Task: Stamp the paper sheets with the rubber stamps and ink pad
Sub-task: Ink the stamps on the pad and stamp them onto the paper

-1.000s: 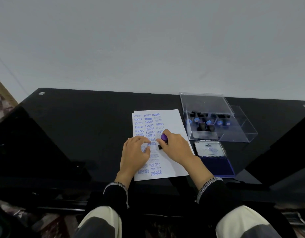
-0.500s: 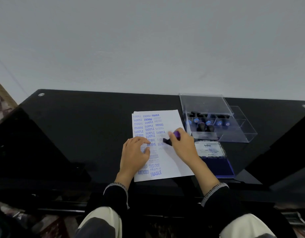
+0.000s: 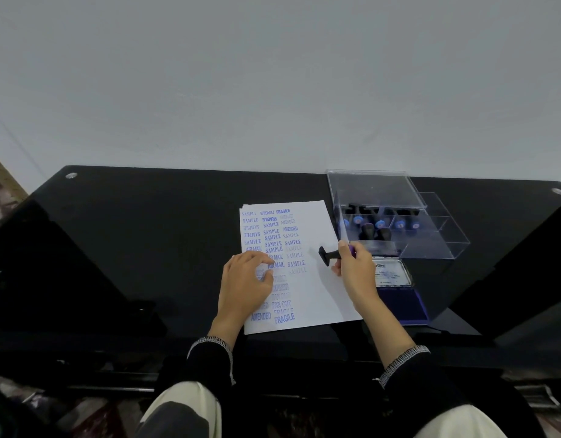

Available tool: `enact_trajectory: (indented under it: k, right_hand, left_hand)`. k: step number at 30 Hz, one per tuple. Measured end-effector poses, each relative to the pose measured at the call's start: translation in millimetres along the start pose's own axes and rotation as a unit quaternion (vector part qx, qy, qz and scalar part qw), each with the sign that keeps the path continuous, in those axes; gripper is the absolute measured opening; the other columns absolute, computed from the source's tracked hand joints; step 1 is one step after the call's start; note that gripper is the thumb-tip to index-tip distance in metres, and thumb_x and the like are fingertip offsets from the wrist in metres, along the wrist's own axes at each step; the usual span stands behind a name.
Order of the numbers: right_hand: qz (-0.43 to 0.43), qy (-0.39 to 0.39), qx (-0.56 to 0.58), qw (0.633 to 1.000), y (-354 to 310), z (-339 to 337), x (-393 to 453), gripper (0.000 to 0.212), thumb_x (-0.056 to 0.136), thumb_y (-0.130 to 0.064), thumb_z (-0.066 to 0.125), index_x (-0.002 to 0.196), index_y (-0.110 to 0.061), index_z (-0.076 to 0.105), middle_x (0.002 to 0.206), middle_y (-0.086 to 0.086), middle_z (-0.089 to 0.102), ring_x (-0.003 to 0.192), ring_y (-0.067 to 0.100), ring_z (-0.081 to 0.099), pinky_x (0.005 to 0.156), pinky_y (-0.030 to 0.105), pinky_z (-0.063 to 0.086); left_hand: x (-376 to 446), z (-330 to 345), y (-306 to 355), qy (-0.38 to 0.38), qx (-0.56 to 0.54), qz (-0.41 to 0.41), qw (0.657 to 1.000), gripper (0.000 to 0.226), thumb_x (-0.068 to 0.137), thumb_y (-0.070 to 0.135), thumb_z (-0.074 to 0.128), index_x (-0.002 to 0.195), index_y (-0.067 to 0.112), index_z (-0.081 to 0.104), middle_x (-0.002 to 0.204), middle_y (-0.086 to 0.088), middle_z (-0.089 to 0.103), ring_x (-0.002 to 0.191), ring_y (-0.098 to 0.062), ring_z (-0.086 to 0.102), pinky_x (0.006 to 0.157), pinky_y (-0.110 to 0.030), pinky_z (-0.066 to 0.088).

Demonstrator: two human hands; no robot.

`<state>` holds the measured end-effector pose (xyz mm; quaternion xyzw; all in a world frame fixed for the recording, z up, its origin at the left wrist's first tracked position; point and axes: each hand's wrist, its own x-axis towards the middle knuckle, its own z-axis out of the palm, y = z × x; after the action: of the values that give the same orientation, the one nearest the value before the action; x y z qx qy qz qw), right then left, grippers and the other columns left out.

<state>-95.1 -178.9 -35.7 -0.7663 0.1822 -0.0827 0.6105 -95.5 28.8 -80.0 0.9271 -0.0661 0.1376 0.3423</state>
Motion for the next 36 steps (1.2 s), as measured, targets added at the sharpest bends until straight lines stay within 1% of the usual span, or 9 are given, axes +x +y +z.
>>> enact_trajectory:
  k: [6, 11, 17, 21, 25, 27, 30, 32, 36]
  right_hand:
    - [-0.009, -0.006, 0.002, 1.000, 2.7, 1.6, -3.7, 0.026, 0.100, -0.029, 0.045, 0.089, -0.005, 0.049, 0.078, 0.014, 0.053, 0.066, 0.018, 0.048, 0.058, 0.022, 0.042]
    - [-0.038, -0.025, 0.017, 0.999, -2.7, -8.1, -16.0, 0.033, 0.099, -0.029, 0.048, 0.098, 0.003, 0.052, 0.075, 0.010, 0.057, 0.063, 0.013, 0.052, 0.062, 0.022, 0.045]
    - [-0.086, -0.003, 0.010, 0.996, -8.6, -54.2, -26.6, 0.027, 0.099, -0.031, 0.048, 0.098, -0.005, 0.056, 0.077, 0.010, 0.057, 0.069, 0.016, 0.055, 0.061, 0.021, 0.049]
    - [-0.088, 0.031, -0.037, 0.995, -0.7, -94.8, -30.0, 0.020, 0.098, -0.036, 0.048, 0.090, -0.018, 0.053, 0.079, 0.008, 0.059, 0.068, 0.017, 0.054, 0.064, 0.032, 0.048]
    - [-0.084, 0.055, -0.082, 0.992, 13.6, -125.7, -36.9, 0.030, 0.096, -0.040, 0.051, 0.083, -0.014, 0.056, 0.073, 0.003, 0.057, 0.066, 0.014, 0.051, 0.063, 0.026, 0.042]
    - [-0.083, 0.046, -0.105, 0.990, 19.1, -133.9, -42.3, 0.028, 0.097, -0.039, 0.050, 0.084, -0.015, 0.058, 0.074, -0.001, 0.059, 0.068, 0.009, 0.052, 0.062, 0.015, 0.040]
    - [-0.098, 0.032, -0.149, 0.983, 25.2, -138.4, -46.7, 0.022, 0.098, -0.035, 0.050, 0.088, -0.017, 0.058, 0.074, -0.005, 0.061, 0.072, 0.004, 0.054, 0.061, 0.006, 0.038]
    - [-0.114, 0.024, -0.178, 0.977, 27.3, -139.9, -47.6, 0.020, 0.098, -0.032, 0.050, 0.086, -0.017, 0.055, 0.070, -0.005, 0.058, 0.068, 0.002, 0.053, 0.059, 0.005, 0.038]
    - [-0.135, 0.004, -0.201, 0.970, 30.0, -141.3, -47.1, 0.021, 0.099, -0.032, 0.049, 0.084, -0.017, 0.052, 0.067, -0.002, 0.057, 0.064, 0.004, 0.053, 0.057, 0.007, 0.037]
  left_hand:
    - [-0.1, 0.9, 0.2, 0.002, 0.008, 0.005, 1.000, 0.015, 0.088, 0.024, 0.063, 0.102, 0.031, 0.065, 0.110, 0.022, 0.057, 0.105, 0.002, 0.045, 0.111, -0.033, 0.029]
    - [-3.0, 1.3, 3.9, 0.005, 0.042, 0.017, 0.999, 0.015, 0.089, 0.023, 0.062, 0.104, 0.027, 0.066, 0.111, 0.015, 0.061, 0.102, -0.004, 0.052, 0.113, -0.041, 0.032]
    - [-9.5, 1.9, 30.5, -0.047, 0.174, -0.009, 0.984, 0.031, 0.097, 0.022, 0.046, 0.126, 0.022, 0.058, 0.129, 0.009, 0.057, 0.126, -0.012, 0.048, 0.119, -0.044, 0.012]
    - [-29.9, 16.2, 54.5, -0.040, 0.048, 0.034, 0.998, 0.028, 0.096, 0.012, 0.049, 0.121, 0.019, 0.061, 0.131, 0.005, 0.057, 0.130, -0.014, 0.044, 0.120, -0.033, 0.011]
    - [-52.5, 38.3, 81.5, -0.090, -0.066, 0.107, 0.988, 0.024, 0.098, 0.014, 0.052, 0.115, 0.021, 0.067, 0.133, 0.009, 0.056, 0.133, -0.008, 0.041, 0.118, -0.019, 0.007]
    - [-56.2, 47.8, 94.1, -0.112, -0.085, 0.128, 0.982, 0.022, 0.099, 0.017, 0.052, 0.115, 0.022, 0.067, 0.133, 0.009, 0.056, 0.133, -0.006, 0.040, 0.120, -0.022, 0.010]
    - [-56.4, 57.8, 108.1, -0.132, -0.087, 0.136, 0.978, 0.025, 0.098, 0.027, 0.055, 0.120, 0.024, 0.064, 0.134, 0.013, 0.054, 0.133, -0.002, 0.037, 0.114, -0.011, 0.004]
    - [-57.3, 63.3, 111.1, -0.131, -0.082, 0.135, 0.979, 0.029, 0.095, 0.032, 0.058, 0.123, 0.026, 0.063, 0.133, 0.015, 0.055, 0.131, -0.001, 0.039, 0.112, -0.008, 0.005]
    - [-60.7, 69.9, 106.0, -0.133, -0.051, 0.138, 0.980, 0.036, 0.094, 0.042, 0.058, 0.129, 0.031, 0.059, 0.137, 0.018, 0.052, 0.134, 0.000, 0.035, 0.118, -0.020, 0.013]
